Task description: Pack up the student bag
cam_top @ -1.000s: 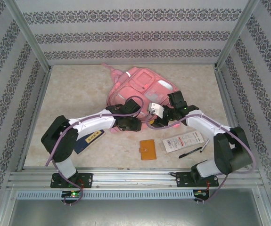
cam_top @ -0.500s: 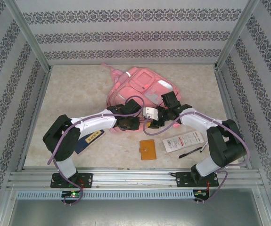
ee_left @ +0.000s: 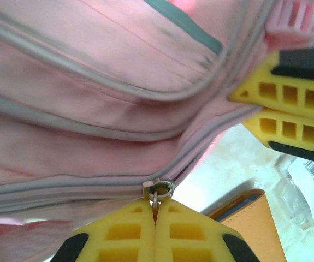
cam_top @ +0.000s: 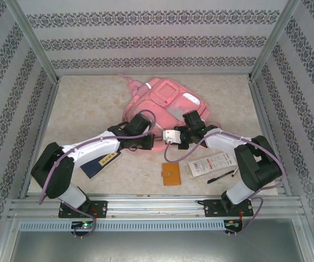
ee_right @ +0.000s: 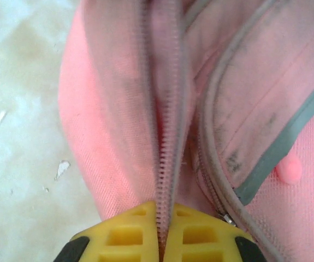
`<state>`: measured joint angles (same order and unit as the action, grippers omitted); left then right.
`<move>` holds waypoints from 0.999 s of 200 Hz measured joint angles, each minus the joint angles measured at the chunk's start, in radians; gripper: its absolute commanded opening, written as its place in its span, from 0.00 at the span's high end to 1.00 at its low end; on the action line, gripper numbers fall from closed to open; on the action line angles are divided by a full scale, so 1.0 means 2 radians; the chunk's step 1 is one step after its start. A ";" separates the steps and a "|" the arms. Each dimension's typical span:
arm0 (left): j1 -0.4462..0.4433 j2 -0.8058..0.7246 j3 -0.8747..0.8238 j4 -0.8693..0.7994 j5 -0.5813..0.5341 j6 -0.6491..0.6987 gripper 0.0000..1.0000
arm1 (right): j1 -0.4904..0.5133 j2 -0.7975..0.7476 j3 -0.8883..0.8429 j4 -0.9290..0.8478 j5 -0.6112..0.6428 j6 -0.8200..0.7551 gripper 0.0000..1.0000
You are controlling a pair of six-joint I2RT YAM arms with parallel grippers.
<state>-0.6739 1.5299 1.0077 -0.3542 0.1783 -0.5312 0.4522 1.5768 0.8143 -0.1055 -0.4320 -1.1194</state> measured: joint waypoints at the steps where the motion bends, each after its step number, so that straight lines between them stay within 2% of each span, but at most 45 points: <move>1: 0.002 -0.002 -0.001 0.000 0.000 0.001 1.00 | 0.000 -0.001 0.000 0.001 0.001 0.000 1.00; 16: 0.035 -0.034 -0.026 0.002 0.002 0.018 1.00 | -0.004 -0.016 -0.008 0.006 0.009 -0.007 1.00; 23: 0.054 -0.051 -0.043 0.002 0.004 0.028 1.00 | -0.008 -0.021 -0.010 0.006 0.013 -0.009 0.92; 27: 0.063 -0.059 -0.052 0.002 0.005 0.033 1.00 | -0.011 -0.022 -0.010 0.006 0.014 -0.009 0.82; 33: 0.073 -0.068 -0.064 0.003 0.006 0.042 1.00 | -0.015 -0.023 -0.010 0.009 0.015 -0.008 0.74; 48: 0.088 -0.081 -0.084 0.002 0.012 0.065 1.00 | -0.024 -0.025 -0.010 0.010 0.021 0.002 0.58; 61: 0.090 -0.086 -0.094 0.002 0.031 0.077 1.00 | -0.029 -0.031 -0.010 0.006 0.014 0.017 0.50; 82: 0.085 -0.092 -0.104 0.013 0.073 0.080 1.00 | -0.015 -0.054 -0.007 -0.005 -0.010 0.049 0.41; 115: 0.072 -0.095 -0.106 0.059 0.124 0.061 1.00 | 0.055 -0.062 0.003 0.022 -0.044 0.090 0.39; 133: 0.065 -0.095 -0.106 0.083 0.147 0.046 1.00 | 0.073 -0.046 0.009 0.033 -0.057 0.107 0.40; 141: 0.063 -0.095 -0.106 0.093 0.156 0.039 1.00 | 0.073 -0.035 0.012 0.036 -0.059 0.113 0.45; 149: 0.062 -0.095 -0.106 0.100 0.162 0.033 1.00 | 0.073 -0.027 0.013 0.039 -0.059 0.114 0.59; 151: 0.062 -0.095 -0.106 0.101 0.163 0.031 1.00 | 0.073 -0.025 0.013 0.040 -0.059 0.118 0.67; 157: 0.062 -0.095 -0.106 0.104 0.163 0.027 1.00 | 0.073 -0.020 0.013 0.040 -0.058 0.116 0.80; 173: 0.062 -0.099 -0.106 0.104 0.157 0.026 1.00 | 0.072 -0.016 0.013 0.031 -0.053 0.113 1.00; 200: 0.087 -0.140 -0.113 0.090 0.129 0.050 1.00 | 0.060 -0.029 0.013 -0.005 -0.042 0.084 1.00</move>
<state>-0.4995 1.2507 0.7807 -0.1745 0.4370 -0.4316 0.5716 1.5181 0.8398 -0.1162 -0.5159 -0.9524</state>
